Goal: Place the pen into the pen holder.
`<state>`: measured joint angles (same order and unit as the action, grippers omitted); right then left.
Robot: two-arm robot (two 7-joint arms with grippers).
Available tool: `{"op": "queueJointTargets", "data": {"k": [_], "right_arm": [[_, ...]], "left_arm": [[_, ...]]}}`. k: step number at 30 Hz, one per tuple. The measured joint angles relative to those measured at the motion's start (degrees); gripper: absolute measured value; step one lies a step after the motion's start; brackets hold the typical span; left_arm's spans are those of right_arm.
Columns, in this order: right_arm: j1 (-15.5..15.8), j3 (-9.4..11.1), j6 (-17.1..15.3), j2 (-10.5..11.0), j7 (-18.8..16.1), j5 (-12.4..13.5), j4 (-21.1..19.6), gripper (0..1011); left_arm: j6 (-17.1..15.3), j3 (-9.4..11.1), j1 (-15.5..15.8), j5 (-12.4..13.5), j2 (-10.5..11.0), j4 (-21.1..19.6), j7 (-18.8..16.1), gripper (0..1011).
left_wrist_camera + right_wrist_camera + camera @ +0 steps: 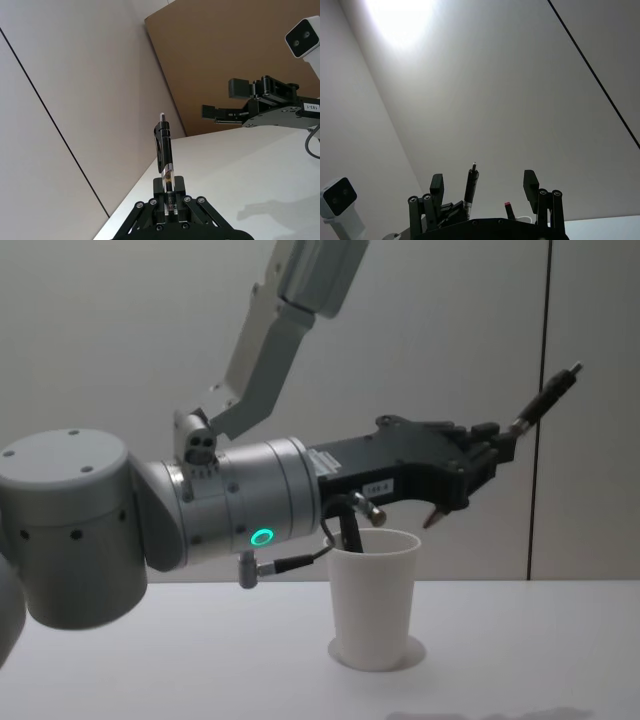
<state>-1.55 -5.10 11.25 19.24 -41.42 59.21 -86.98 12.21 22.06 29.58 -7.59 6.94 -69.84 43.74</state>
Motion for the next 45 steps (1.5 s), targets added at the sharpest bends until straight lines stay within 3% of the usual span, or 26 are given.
{"op": "queueJointTargets", "data": {"k": [9, 19, 31, 45], "right_arm": [[-0.4, -0.3, -0.1, -0.3, -0.5, 1.0, 0.6, 1002], [-0.2, -0.8, -1.3, -0.1, 3.6, -3.4, -1.4, 1002], [-0.2, -2.0, -5.2, -0.3, 12.2, -9.5, -4.9, 1001], [-1.0, -3.1, -8.0, -1.5, 16.0, -10.7, -6.3, 1002]], "left_arm": [[0.0, 0.0, 0.0, 0.0, 0.0, 0.0, 0.0, 131], [0.0, 0.0, 0.0, 0.0, 0.0, 0.0, 0.0, 131], [0.0, 0.0, 0.0, 0.0, 0.0, 0.0, 0.0, 131], [0.0, 0.0, 0.0, 0.0, 0.0, 0.0, 0.0, 131]]}}
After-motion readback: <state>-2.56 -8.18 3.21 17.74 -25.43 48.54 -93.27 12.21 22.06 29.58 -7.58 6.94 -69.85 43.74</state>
